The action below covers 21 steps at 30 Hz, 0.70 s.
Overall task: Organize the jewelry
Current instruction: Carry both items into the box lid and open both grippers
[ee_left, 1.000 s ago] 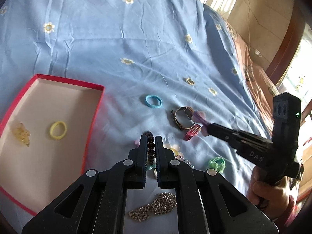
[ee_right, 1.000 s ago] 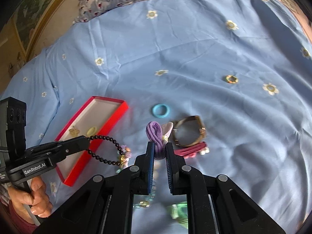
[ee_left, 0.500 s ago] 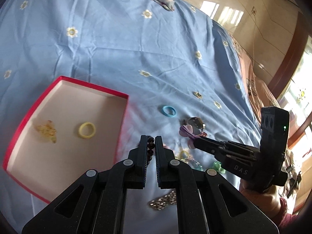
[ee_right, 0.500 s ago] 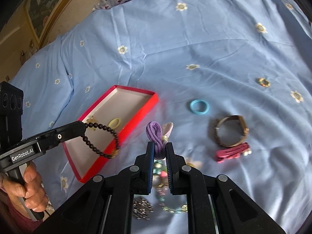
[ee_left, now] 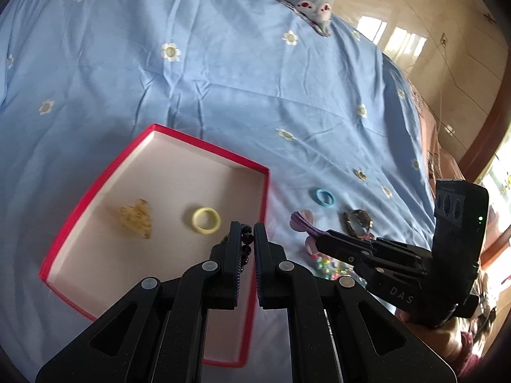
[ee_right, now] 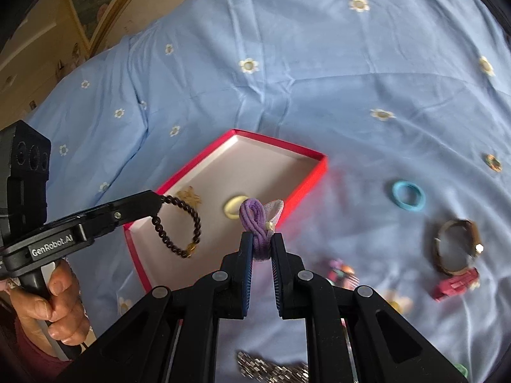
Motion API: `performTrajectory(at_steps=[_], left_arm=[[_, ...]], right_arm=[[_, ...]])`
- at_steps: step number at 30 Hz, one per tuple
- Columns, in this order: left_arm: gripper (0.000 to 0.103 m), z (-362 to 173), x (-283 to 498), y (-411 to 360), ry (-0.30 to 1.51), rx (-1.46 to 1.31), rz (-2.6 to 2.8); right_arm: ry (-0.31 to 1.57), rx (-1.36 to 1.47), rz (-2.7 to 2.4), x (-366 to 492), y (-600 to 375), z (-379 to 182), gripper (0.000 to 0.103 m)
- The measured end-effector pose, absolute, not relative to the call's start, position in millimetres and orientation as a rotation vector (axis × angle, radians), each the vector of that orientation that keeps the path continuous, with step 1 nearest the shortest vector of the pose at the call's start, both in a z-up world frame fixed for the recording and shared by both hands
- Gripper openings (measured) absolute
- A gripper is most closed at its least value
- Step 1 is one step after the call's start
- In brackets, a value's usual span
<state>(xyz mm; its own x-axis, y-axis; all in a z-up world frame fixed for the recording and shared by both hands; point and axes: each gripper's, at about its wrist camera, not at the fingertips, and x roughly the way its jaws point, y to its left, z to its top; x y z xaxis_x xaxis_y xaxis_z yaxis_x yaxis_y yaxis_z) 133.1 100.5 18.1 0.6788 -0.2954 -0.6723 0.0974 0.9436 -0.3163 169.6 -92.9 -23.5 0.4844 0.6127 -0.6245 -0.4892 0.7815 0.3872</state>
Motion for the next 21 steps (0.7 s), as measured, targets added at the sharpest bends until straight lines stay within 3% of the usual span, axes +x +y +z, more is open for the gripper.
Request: performTrajectory(at_steps=[21], left_arm=[[0.006, -36, 157, 180, 0.856, -0.358, -0.044]], right_arm=[[0.923, 0.070, 0.746, 209, -3, -61, 0.011]])
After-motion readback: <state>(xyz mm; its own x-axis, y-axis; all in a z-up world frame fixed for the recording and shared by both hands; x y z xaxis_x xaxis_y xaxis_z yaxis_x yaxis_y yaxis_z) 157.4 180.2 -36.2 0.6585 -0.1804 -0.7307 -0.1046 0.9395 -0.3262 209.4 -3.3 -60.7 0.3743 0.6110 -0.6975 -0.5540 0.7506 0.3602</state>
